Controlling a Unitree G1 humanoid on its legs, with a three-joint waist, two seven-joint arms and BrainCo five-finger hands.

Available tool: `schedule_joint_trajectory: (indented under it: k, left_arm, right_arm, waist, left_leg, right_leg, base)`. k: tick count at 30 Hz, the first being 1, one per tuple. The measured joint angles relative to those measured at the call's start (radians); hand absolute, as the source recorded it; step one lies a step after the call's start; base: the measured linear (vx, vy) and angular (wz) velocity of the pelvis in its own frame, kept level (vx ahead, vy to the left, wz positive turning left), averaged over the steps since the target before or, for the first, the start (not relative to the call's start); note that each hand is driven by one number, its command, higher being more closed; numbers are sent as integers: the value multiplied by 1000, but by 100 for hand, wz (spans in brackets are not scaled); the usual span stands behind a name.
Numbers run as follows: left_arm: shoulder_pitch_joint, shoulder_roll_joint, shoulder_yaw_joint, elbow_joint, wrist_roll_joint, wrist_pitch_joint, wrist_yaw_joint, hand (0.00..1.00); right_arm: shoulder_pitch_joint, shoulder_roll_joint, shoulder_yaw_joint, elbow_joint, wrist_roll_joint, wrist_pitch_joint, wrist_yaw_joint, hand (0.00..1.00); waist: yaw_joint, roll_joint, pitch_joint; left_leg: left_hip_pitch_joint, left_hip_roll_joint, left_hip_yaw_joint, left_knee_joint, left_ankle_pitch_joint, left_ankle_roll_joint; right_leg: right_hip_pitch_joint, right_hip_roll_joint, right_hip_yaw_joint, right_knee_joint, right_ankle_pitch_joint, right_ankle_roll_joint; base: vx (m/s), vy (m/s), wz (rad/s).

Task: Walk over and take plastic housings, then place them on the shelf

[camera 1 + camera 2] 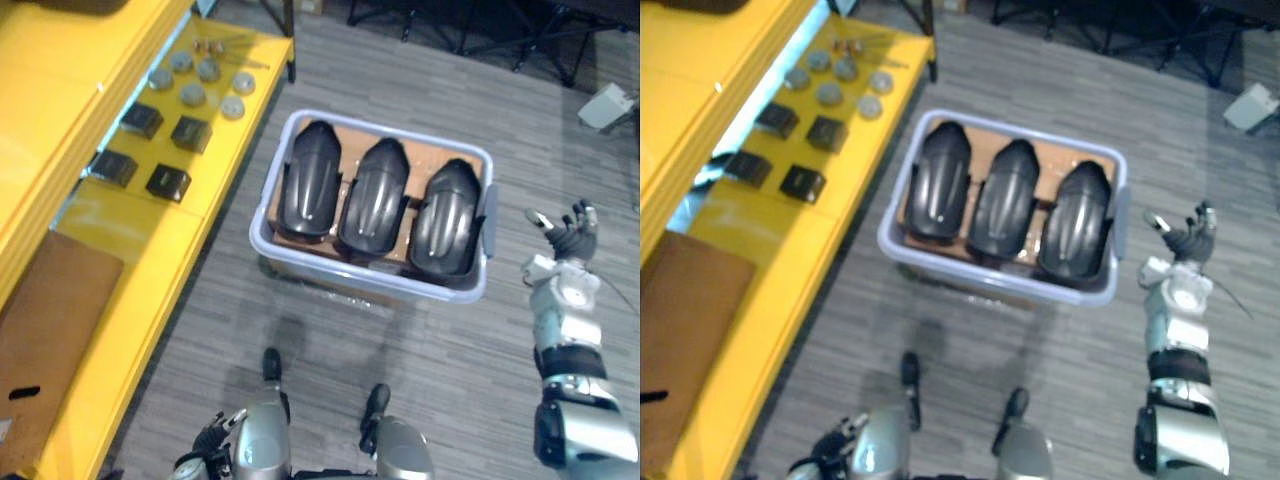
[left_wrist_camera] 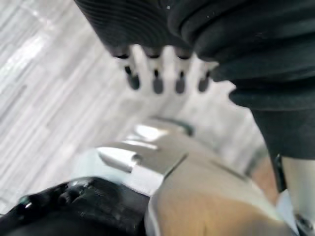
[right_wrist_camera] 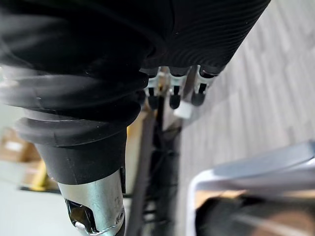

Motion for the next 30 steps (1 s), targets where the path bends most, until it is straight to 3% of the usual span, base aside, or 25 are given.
schedule_joint_trajectory:
  k: [2,10,20,25,28,30]
  left_arm:
    - [-21,0,-8,8,-1,-17,-4,0]
    - [-84,0,-50,49,-50,-44,-29,0]
    - [-128,-13,-119,71,-128,-72,-31,0]
    - [-134,-21,-124,81,-137,-91,-33,0]
    - [-157,-30,-133,88,-165,-93,-34,0]
    - [-168,-45,-142,87,-177,-104,-35,0]
  right_arm:
    - [-64,-35,13,79,-1,29,-40,0]
    - [-203,-111,48,236,22,87,-126,0]
    - [-252,-160,75,309,21,151,-146,0]
    - [-272,-168,89,325,17,190,-146,0]
    - [-293,-197,100,350,11,209,-146,0]
    - [-305,-229,113,356,6,223,-146,0]
  waist:
    - [18,4,5]
    - [31,47,42]
    - [46,110,83]
    - [50,114,84]
    - [64,135,94]
    - [73,165,99]
  left_leg:
    - [-39,-1,-9,22,0,0]
    - [-158,-2,-46,90,-9,13]
    - [-221,-6,-60,104,-2,18]
    - [-237,-12,-63,106,0,18]
    - [-253,-16,-67,108,3,19]
    - [-282,-24,-81,123,4,19]
  right_leg:
    - [-26,-1,-4,13,-1,-2]
    - [-115,-3,-17,59,-12,-19]
    - [-206,-21,-9,147,-43,-24]
    - [-237,-35,-8,188,-63,-23]
    - [-256,-42,-14,209,-74,-25]
    - [-286,-54,-22,246,-91,-21]
  base:
    - [9,20,14]
    - [-19,25,10]
    - [-13,12,1]
    - [17,-5,4]
    - [-3,-3,4]
    - [-22,-4,19]
